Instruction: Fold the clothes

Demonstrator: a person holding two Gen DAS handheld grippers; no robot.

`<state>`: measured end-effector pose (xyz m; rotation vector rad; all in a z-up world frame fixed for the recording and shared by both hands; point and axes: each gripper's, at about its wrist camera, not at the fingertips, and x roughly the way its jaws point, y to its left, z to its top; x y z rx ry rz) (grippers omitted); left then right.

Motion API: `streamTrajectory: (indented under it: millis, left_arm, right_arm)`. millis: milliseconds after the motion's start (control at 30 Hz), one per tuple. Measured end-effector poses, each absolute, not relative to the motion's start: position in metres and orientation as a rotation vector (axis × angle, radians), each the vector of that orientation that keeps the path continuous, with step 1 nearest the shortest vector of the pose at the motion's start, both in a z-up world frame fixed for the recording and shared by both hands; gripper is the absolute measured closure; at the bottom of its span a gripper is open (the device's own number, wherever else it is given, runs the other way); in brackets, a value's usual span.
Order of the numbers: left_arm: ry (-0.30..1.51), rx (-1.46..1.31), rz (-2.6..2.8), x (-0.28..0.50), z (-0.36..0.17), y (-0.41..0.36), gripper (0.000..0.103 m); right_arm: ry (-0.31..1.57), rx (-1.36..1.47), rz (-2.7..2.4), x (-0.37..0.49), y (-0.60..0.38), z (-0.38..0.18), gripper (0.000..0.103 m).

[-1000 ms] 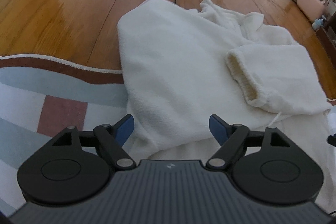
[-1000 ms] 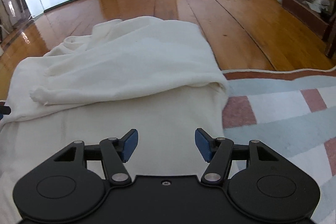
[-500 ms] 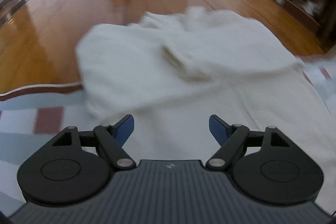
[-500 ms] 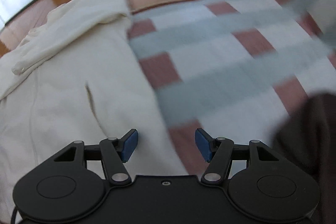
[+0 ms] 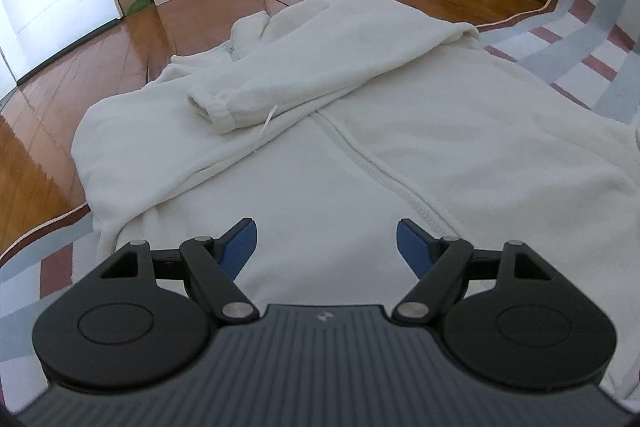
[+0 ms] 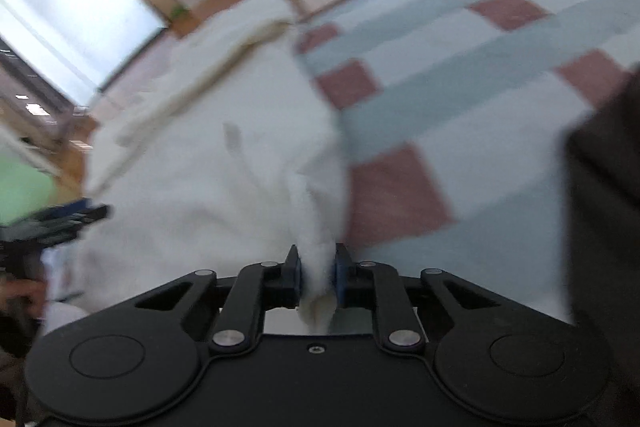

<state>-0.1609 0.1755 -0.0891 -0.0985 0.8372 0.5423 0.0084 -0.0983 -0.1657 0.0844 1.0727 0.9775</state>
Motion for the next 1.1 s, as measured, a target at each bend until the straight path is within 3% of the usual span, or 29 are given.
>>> streamTrajectory:
  millis: [267,567,800,933,967,1000,1033,1100]
  left_arm:
    - [0.720,-0.279,0.422,-0.180,-0.074,0.172,0.026]
    - [0.592,-0.417,0.194,-0.165,-0.037,0.162,0.025]
    - [0.647,-0.449,0.146,-0.146,-0.045,0.160,0.025]
    - [0.786,-0.419,0.220,-0.145,-0.064,0.167,0.026]
    - [0.827,-0.416,0.238,-0.145,-0.071,0.170,0.030]
    - [0.869,-0.413,0.255,-0.146,-0.079,0.174,0.049]
    - [0.897,-0.421,0.264,-0.146,-0.085,0.178,0.078]
    - [0.903,-0.412,0.282,-0.141,-0.083,0.191,0.086]
  right_arm:
    - [0.962,0.130,1.242,0.024,-0.021,-0.108,0.085]
    - [0.885,-0.040,1.438,0.036,0.110,-0.056,0.086]
    - [0.833,-0.047,1.454,0.035,0.158,-0.038,0.086]
    - [0.795,0.009,1.415,0.037,0.144,-0.036,0.086]
    - [0.795,0.037,1.403,0.040,0.139,-0.035,0.086]
    - [0.796,0.065,1.391,0.044,0.133,-0.036,0.086]
    - [0.798,0.067,1.378,0.045,0.130,-0.036,0.086]
    - [0.793,0.048,1.336,0.044,0.126,-0.037,0.087]
